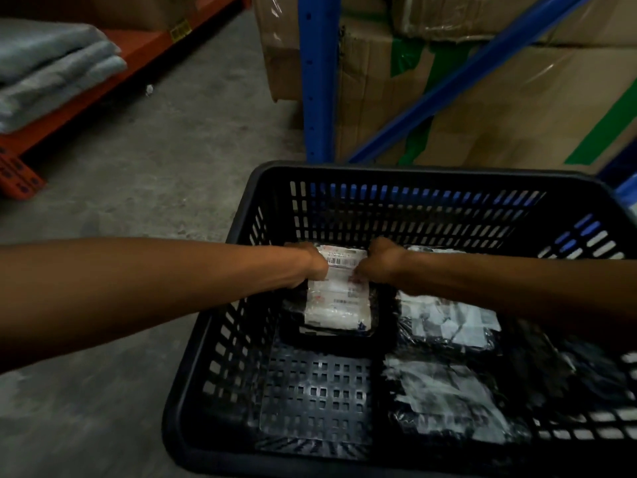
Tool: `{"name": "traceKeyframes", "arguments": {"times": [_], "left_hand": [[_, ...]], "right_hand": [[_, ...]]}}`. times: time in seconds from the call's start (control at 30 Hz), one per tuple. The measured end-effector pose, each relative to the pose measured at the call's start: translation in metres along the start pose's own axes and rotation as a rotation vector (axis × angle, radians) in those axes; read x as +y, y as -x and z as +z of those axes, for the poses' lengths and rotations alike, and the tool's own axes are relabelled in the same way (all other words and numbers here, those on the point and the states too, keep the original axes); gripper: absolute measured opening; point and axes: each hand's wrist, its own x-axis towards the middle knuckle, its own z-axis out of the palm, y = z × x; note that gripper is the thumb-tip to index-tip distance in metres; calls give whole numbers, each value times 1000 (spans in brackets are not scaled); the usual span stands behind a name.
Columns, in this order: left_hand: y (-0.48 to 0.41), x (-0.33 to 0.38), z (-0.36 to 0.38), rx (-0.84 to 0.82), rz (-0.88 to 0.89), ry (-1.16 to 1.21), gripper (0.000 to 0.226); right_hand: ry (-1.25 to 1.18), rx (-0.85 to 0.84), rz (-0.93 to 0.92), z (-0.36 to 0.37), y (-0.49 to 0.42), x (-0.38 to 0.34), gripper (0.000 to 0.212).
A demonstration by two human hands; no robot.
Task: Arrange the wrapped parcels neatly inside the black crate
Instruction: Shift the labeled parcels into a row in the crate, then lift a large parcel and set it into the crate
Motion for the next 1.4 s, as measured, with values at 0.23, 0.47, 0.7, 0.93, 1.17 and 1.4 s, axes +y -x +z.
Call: {"name": "traceKeyframes", "arguments": {"times": [0.23,0.47,0.7,0.93,1.17,1.4], "left_hand": [[58,9,28,214,506,-176,81],[55,40,94,74,885,-711,100],[43,52,106,209,884,-943,104],[48,56,60,-25,960,-502,89],[76,76,-42,23,791,261,54],[83,58,-26,-226,90,832,52]], "right_hand": [[669,326,-503,-81,72,60,34],[1115,-25,-268,-61,85,164,91],[1095,255,-347,-35,52,197,65],[974,-6,-454,-93,73,159,76],[-53,59,-508,-202,119,103,33],[-564,-57,-92,-132,103,89,43]]}}
